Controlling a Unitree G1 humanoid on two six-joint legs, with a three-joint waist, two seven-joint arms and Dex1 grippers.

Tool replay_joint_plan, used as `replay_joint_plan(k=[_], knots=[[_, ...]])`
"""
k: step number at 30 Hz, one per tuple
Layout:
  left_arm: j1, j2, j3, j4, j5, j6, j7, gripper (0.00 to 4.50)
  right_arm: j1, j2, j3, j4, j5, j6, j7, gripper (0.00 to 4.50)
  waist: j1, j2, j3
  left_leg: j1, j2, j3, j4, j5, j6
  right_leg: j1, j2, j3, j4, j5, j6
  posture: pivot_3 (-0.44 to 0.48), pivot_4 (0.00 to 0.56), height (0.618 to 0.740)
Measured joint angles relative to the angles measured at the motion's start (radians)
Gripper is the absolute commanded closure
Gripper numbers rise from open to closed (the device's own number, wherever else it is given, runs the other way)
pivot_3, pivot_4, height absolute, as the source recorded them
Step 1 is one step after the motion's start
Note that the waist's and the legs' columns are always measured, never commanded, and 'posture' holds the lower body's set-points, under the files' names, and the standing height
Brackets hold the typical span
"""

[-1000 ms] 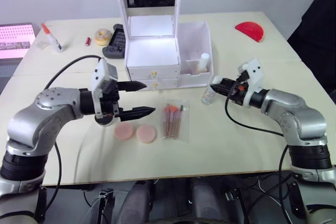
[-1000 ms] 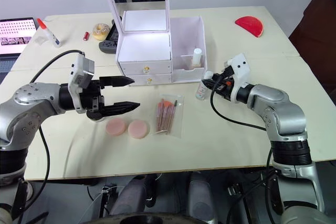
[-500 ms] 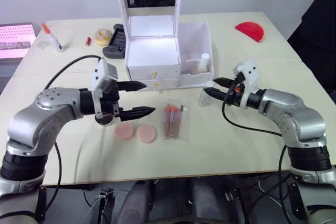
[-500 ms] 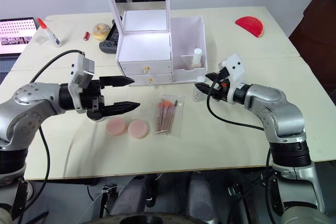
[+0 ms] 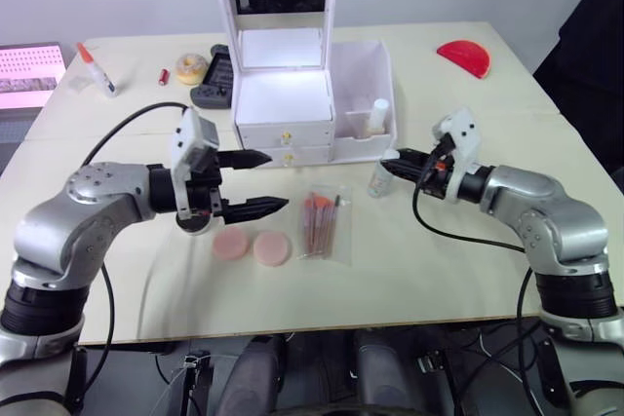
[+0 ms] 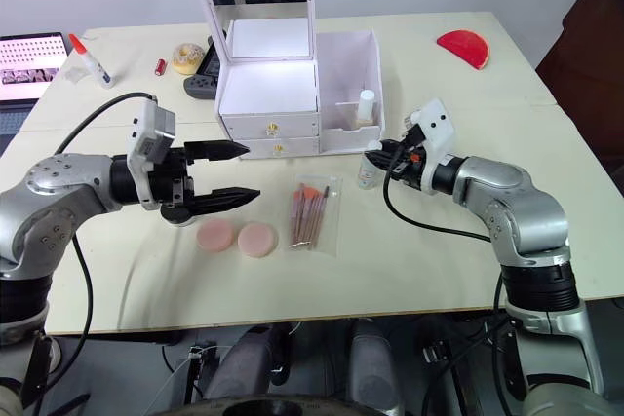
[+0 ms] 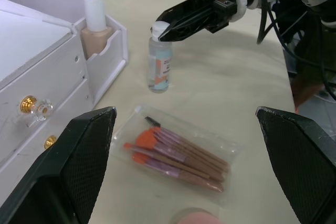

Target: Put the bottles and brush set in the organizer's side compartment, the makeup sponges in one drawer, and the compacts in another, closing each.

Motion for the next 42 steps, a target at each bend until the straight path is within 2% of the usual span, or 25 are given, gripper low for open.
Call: replay_joint_plan(k=[9, 11, 17, 21, 23, 30, 42], knots=[[-0.005, 0.000, 0.000, 0.001, 0.000, 0.001, 0.010, 0.00, -0.025, -0.002, 0.004, -0.008, 0.002, 0.022, -0.005, 3.82, -0.001, 0.000, 0.000, 0.000, 0.000, 0.000, 0.000, 0.000, 0.000, 0.000, 0.000, 0.000, 0.000, 0.000, 0.000, 0.000, 0.150, 0.737], [-0.015, 0.000, 0.001, 0.004, 0.000, 0.002, 0.014, 0.00, -0.079, -0.011, 0.002, -0.012, 0.012, 0.042, -0.004, 3.82, -0.002, 0.000, 0.000, 0.000, 0.000, 0.000, 0.000, 0.000, 0.000, 0.000, 0.000, 0.000, 0.000, 0.000, 0.000, 0.000, 0.150, 0.737], [-0.060, 0.008, 0.051, 0.012, -0.029, 0.028, 0.035, 0.00, -0.357, -0.013, -0.034, -0.032, 0.120, 0.187, -0.013, 3.82, -0.002, 0.000, 0.000, 0.000, 0.001, -0.002, -0.001, 0.000, 0.000, -0.001, 0.001, 0.000, 0.000, 0.000, 0.000, 0.000, 0.150, 0.737], [-0.070, 0.014, 0.072, 0.011, -0.045, 0.043, 0.047, 0.00, -0.536, 0.032, -0.009, 0.075, 0.104, 0.213, -0.053, 3.82, -0.004, 0.000, 0.000, 0.000, 0.001, -0.001, 0.000, 0.000, 0.000, -0.001, 0.001, 0.000, 0.000, 0.001, -0.001, 0.000, 0.150, 0.737], [-0.072, 0.014, 0.073, 0.011, -0.046, 0.044, 0.052, 0.00, -0.580, 0.044, 0.017, 0.131, 0.071, 0.190, -0.064, 3.82, -0.003, 0.000, 0.000, 0.000, 0.001, 0.000, -0.001, 0.000, 0.000, -0.001, 0.002, 0.000, 0.000, 0.001, -0.001, 0.000, 0.150, 0.737], [-0.072, 0.014, 0.076, 0.003, -0.059, 0.060, 0.072, 0.00, -0.594, 0.104, 0.121, 0.360, -0.052, 0.054, -0.044, 3.82, -0.004, 0.000, 0.000, 0.000, 0.000, 0.002, -0.001, 0.000, 0.000, -0.002, 0.002, 0.001, 0.001, 0.001, -0.001, 0.000, 0.150, 0.737], [-0.071, 0.022, 0.114, -0.033, -0.086, 0.067, 0.122, 0.00, -0.535, 0.172, 0.207, 0.493, -0.194, -0.094, -0.006, 3.82, -0.007, 0.000, 0.000, 0.000, 0.000, 0.001, -0.001, 0.000, -0.001, -0.003, 0.002, 0.001, 0.003, 0.001, -0.001, 0.000, 0.150, 0.737]])
